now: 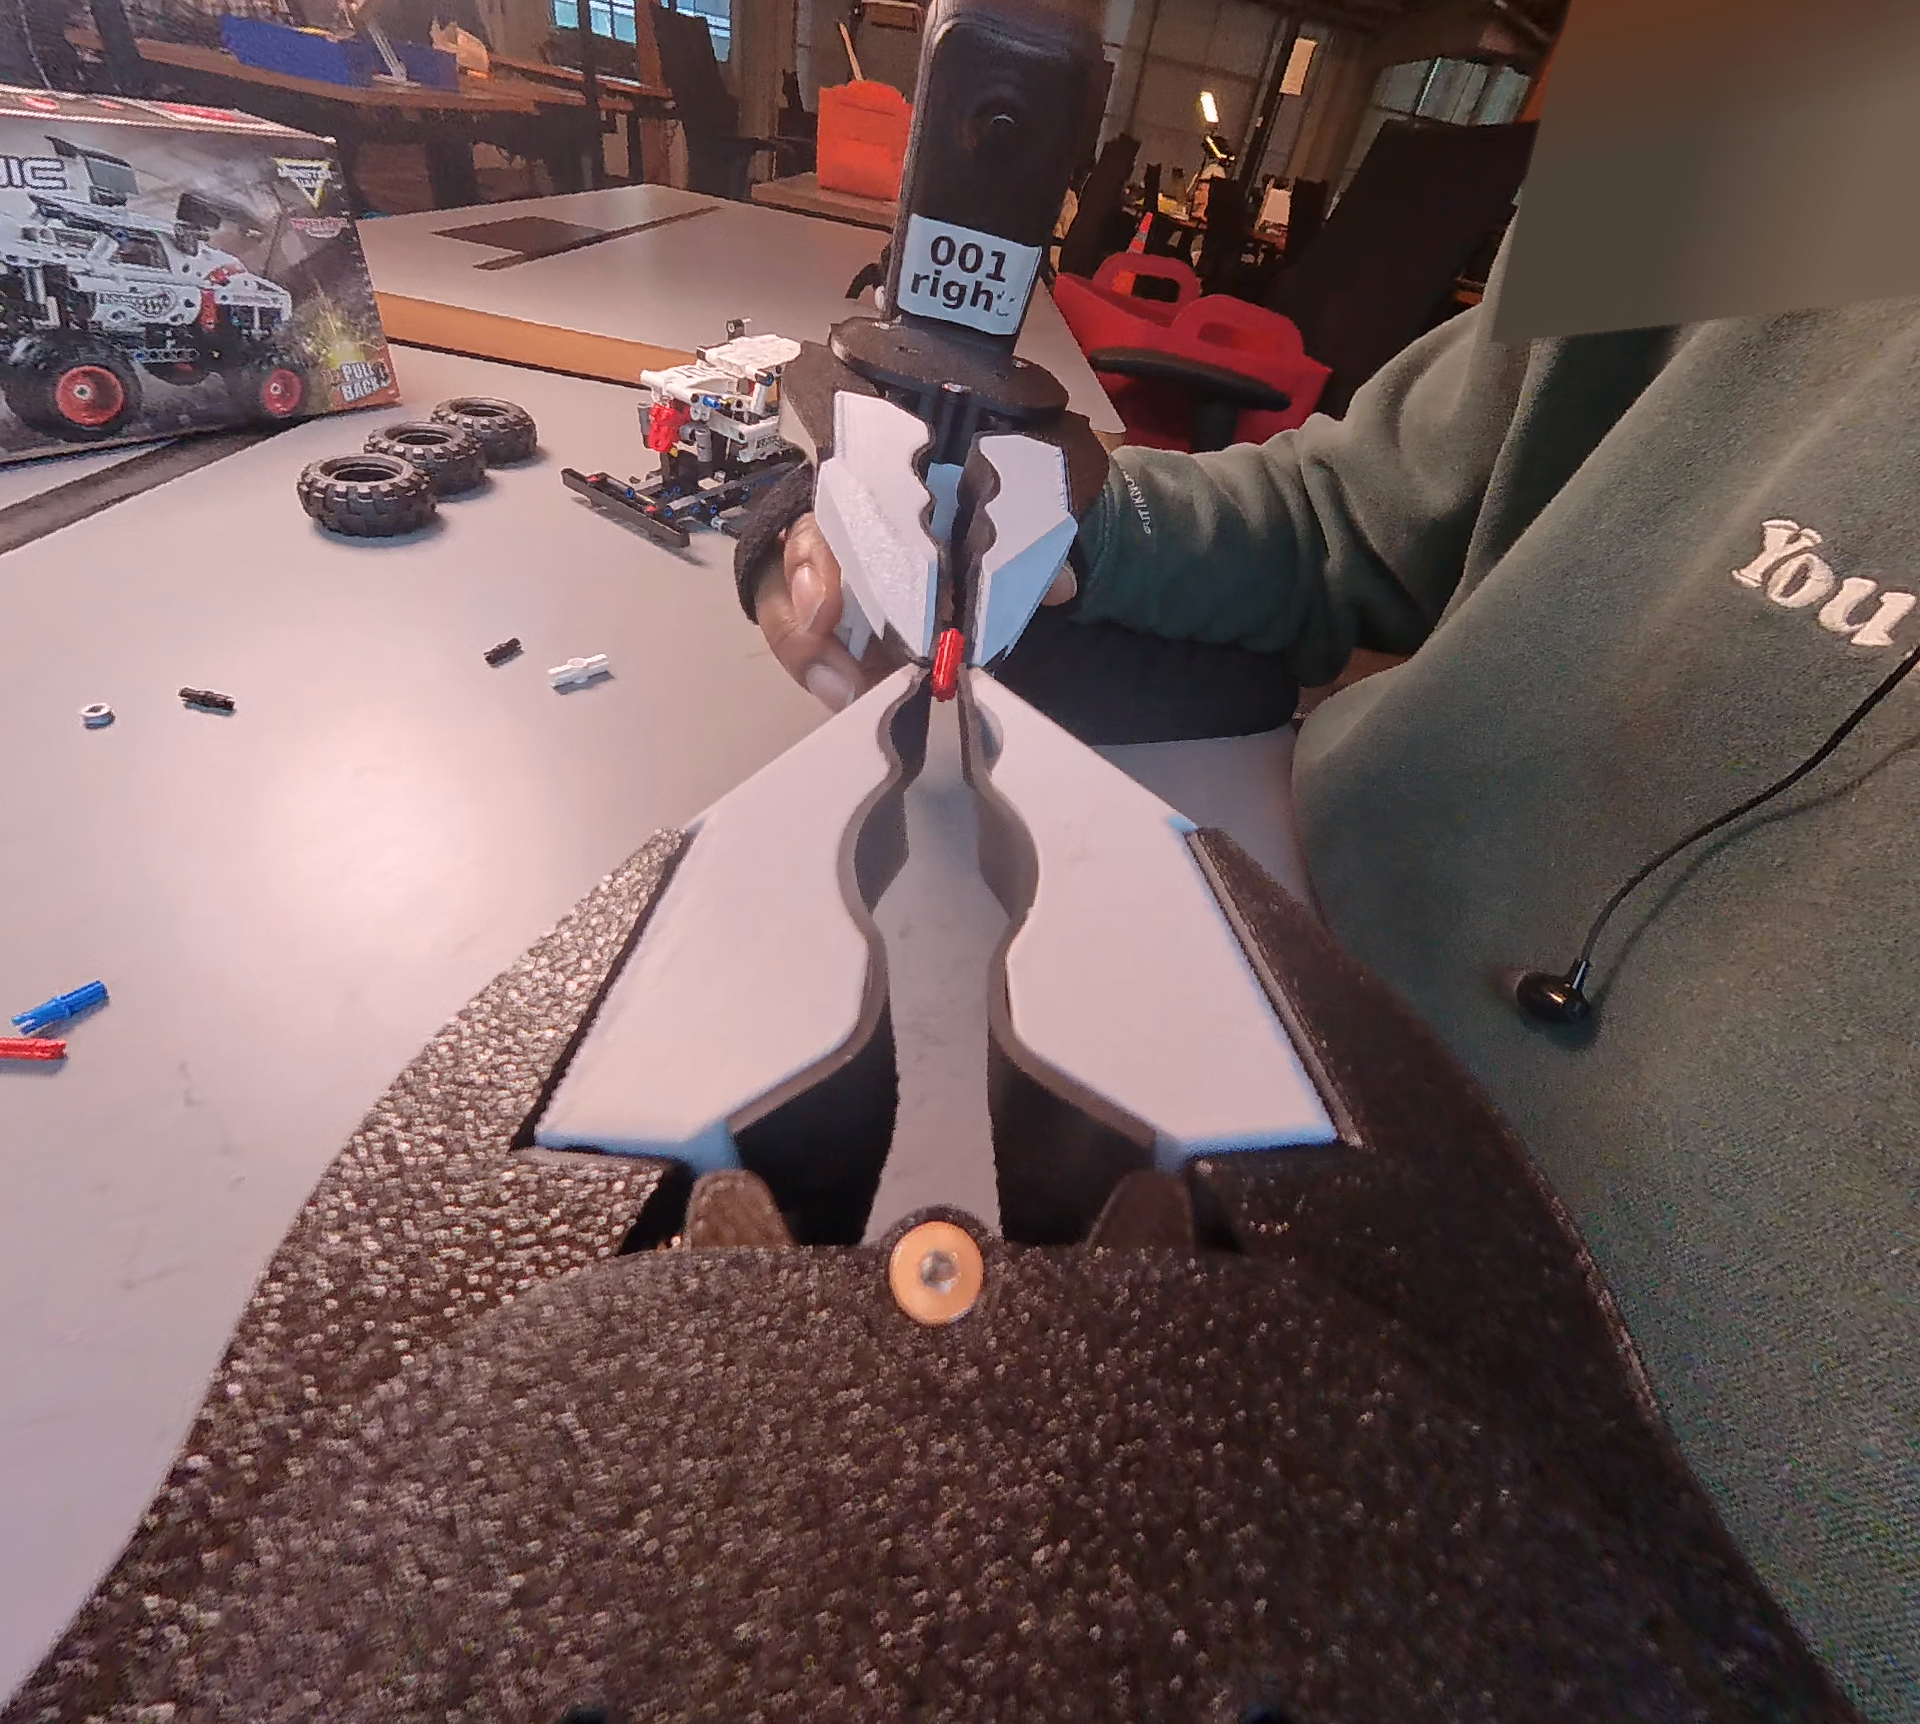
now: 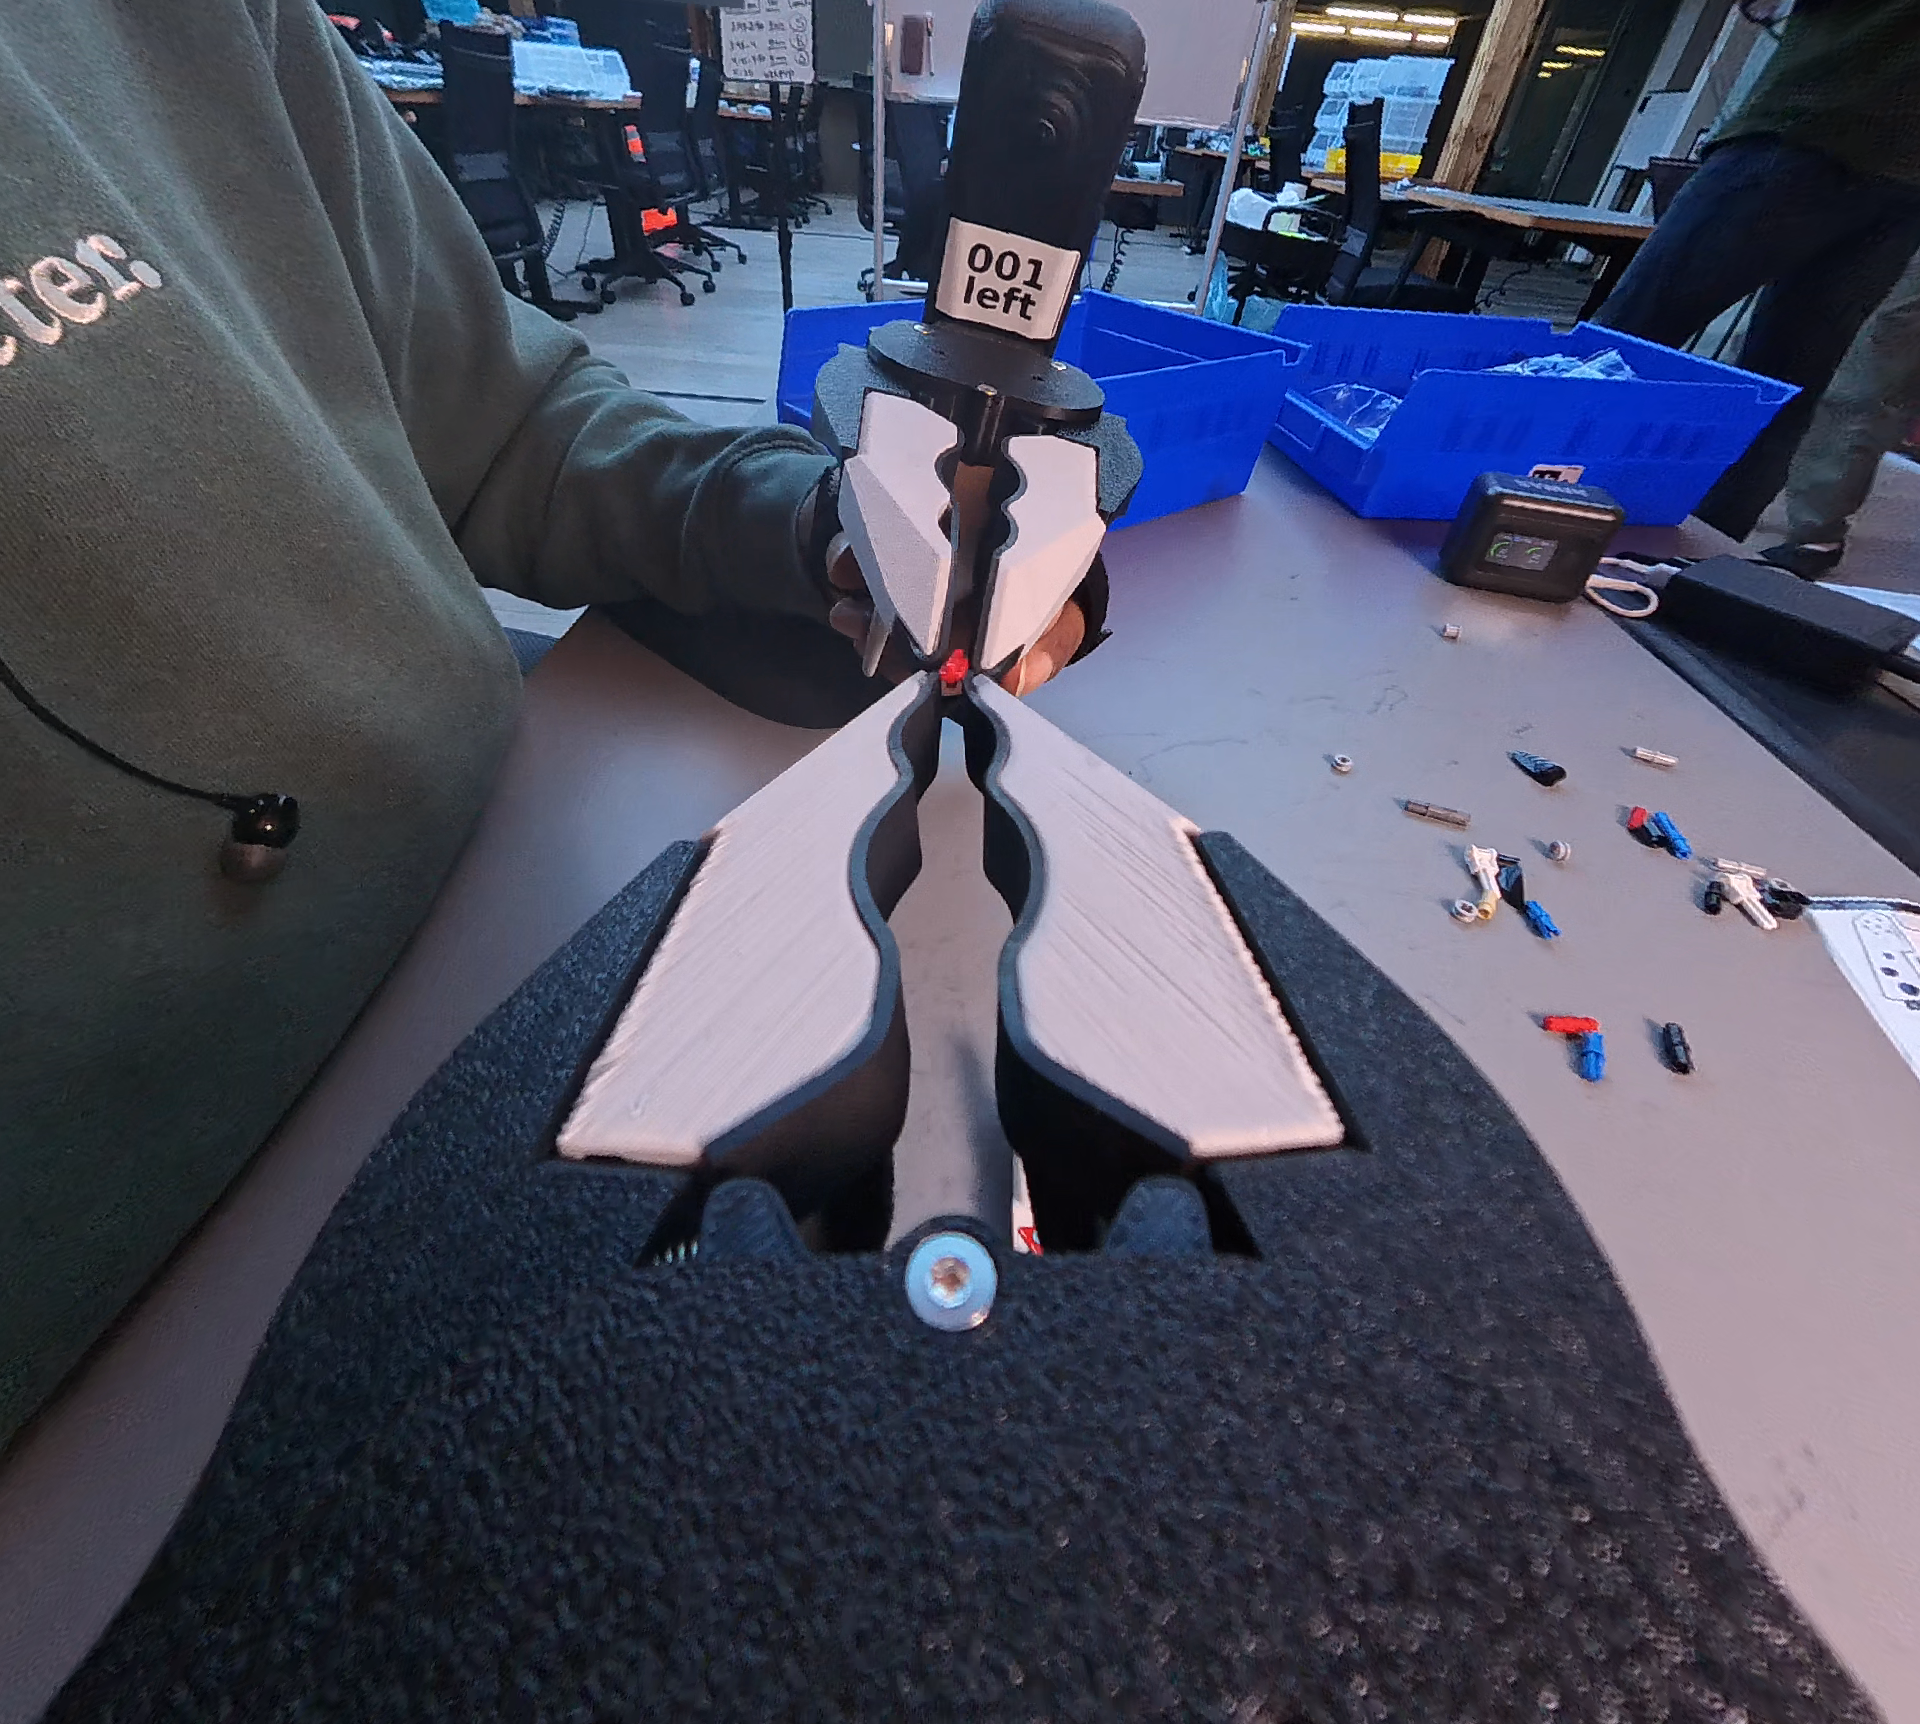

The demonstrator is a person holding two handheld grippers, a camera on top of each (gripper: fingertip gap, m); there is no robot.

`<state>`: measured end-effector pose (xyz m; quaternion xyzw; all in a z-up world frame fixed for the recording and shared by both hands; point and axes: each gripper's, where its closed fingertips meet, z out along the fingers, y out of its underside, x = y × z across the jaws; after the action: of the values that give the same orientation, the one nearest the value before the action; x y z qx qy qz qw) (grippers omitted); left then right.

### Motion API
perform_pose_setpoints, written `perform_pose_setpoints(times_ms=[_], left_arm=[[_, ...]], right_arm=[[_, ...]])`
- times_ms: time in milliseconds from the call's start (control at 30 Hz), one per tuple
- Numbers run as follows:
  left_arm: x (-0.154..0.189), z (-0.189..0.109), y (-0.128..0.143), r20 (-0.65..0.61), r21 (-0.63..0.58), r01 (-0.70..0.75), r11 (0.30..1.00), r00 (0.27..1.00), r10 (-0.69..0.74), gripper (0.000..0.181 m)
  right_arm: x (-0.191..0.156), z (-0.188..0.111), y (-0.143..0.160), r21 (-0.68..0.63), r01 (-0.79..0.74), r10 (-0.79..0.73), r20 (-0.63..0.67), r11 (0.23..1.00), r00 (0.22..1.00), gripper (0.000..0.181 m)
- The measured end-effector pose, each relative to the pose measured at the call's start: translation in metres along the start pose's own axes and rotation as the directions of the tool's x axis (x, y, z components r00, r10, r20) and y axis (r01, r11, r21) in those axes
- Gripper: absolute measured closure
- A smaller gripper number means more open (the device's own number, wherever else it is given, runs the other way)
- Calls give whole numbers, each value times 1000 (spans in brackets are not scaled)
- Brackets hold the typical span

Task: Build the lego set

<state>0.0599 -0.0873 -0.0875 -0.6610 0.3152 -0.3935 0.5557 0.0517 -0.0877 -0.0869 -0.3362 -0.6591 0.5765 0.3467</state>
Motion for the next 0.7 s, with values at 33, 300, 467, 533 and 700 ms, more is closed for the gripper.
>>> perform_pose_setpoints(times_ms=[33, 300, 467, 533, 700], left_arm=[[0, 0, 0, 3, -2, 0, 1000, 1000, 0, 177], [-35, -12, 43, 159, -263, 132, 956, 983, -92, 178], [-37, -3, 88, 191, -441, 239, 865, 967, -170, 177], [-37, 1, 93, 194, -464, 251, 849, 965, -180, 177], [-42, 4, 102, 221, -482, 312, 818, 947, -231, 177]], right_arm=[[0, 0, 0, -2, 2, -2, -3, 1000, 1000, 178], [17, -23, 58, -368, -42, 32, -35, 929, 999, 151], [22, -36, 118, -615, -116, 102, -58, 780, 993, 138], [21, -35, 128, -666, -107, 105, -44, 738, 994, 137], [27, -31, 131, -694, -117, 127, -37, 711, 991, 147]])
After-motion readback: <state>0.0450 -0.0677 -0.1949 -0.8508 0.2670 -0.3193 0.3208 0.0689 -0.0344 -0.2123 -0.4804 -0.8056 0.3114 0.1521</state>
